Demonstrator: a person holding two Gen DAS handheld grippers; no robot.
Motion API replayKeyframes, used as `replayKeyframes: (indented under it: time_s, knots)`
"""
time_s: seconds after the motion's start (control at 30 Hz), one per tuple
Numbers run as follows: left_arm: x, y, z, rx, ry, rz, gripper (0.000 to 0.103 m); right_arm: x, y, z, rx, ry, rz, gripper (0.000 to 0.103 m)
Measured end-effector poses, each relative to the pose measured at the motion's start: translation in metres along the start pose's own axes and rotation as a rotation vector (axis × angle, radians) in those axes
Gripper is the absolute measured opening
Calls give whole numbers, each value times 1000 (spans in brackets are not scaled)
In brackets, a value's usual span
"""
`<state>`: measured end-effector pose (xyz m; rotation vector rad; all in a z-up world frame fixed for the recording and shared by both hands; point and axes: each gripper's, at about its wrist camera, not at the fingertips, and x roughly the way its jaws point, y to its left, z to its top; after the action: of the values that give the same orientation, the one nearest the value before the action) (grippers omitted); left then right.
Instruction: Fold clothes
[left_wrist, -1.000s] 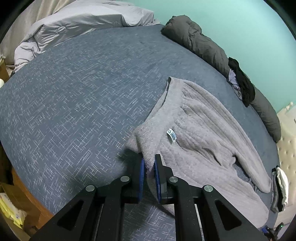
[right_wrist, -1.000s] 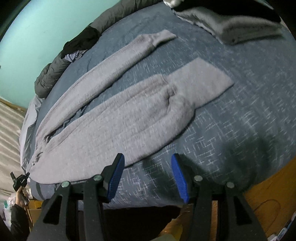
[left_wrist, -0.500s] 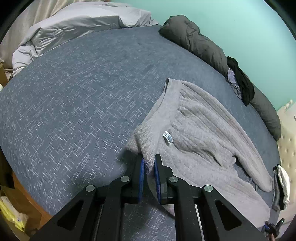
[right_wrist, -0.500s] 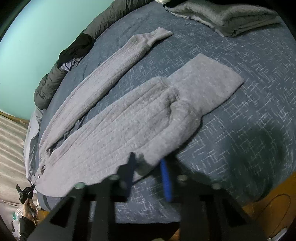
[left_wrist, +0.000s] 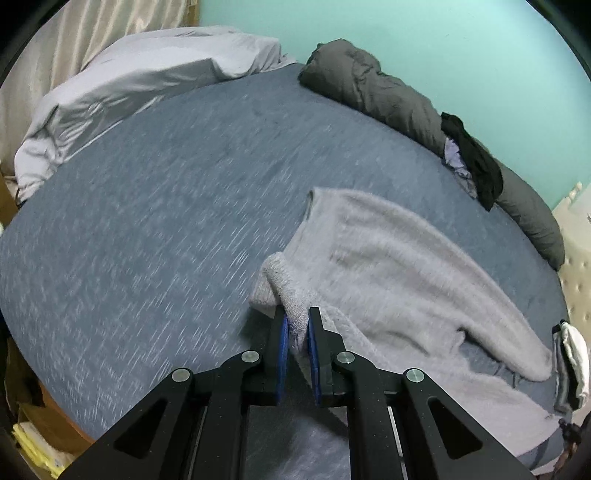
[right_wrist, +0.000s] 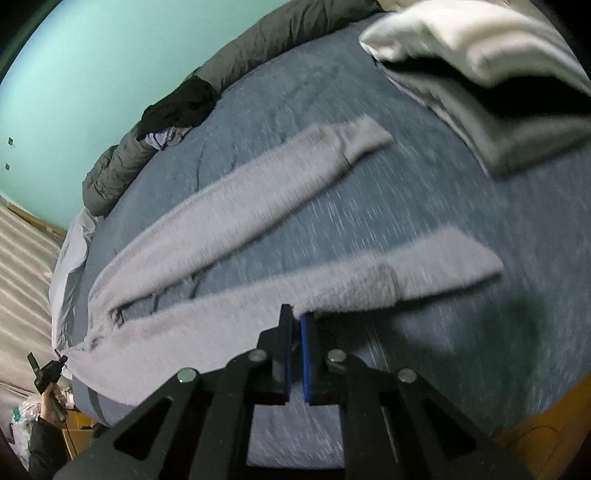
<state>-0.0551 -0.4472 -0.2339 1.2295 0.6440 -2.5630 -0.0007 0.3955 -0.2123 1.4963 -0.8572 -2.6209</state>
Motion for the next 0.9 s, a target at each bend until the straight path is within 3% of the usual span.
replayKeyframes:
  time_s: [0.3, 0.63, 0.9]
  knots:
    - [9, -36, 60, 16, -29, 8, 10, 17, 43, 85, -6, 3, -53, 3]
    - [67, -69, 115, 30, 4, 43, 10, 65, 56, 155, 15, 13, -141, 3]
    - [112, -92, 143, 54, 26, 67, 10, 102, 61, 192, 11, 28, -197, 3]
